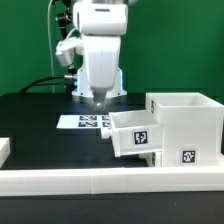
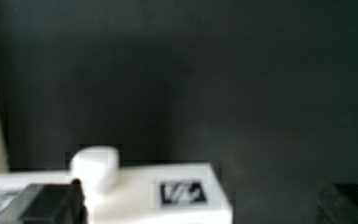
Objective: Assemble drawer
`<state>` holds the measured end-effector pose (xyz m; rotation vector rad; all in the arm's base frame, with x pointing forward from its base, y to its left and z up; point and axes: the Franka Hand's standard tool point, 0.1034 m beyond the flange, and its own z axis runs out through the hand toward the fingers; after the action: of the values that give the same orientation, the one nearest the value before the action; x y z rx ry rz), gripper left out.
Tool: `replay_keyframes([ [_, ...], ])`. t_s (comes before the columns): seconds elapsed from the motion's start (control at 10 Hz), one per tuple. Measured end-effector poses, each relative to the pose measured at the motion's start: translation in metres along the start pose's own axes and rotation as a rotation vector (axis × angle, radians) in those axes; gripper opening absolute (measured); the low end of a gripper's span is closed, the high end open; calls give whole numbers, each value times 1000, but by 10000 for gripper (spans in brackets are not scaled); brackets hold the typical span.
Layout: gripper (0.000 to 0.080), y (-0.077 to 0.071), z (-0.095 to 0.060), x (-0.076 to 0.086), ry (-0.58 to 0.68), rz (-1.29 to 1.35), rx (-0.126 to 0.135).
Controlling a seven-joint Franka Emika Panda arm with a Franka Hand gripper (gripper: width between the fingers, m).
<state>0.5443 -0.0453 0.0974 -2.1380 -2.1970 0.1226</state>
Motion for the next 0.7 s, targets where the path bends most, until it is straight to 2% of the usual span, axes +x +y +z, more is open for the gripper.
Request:
replay_keyframes([
  [0.1,649,5,7,-6,15,-13,8],
  [0.5,649,25,20,-20,118,-29,6],
  [0.7,649,28,28,-24,182,-7,13],
])
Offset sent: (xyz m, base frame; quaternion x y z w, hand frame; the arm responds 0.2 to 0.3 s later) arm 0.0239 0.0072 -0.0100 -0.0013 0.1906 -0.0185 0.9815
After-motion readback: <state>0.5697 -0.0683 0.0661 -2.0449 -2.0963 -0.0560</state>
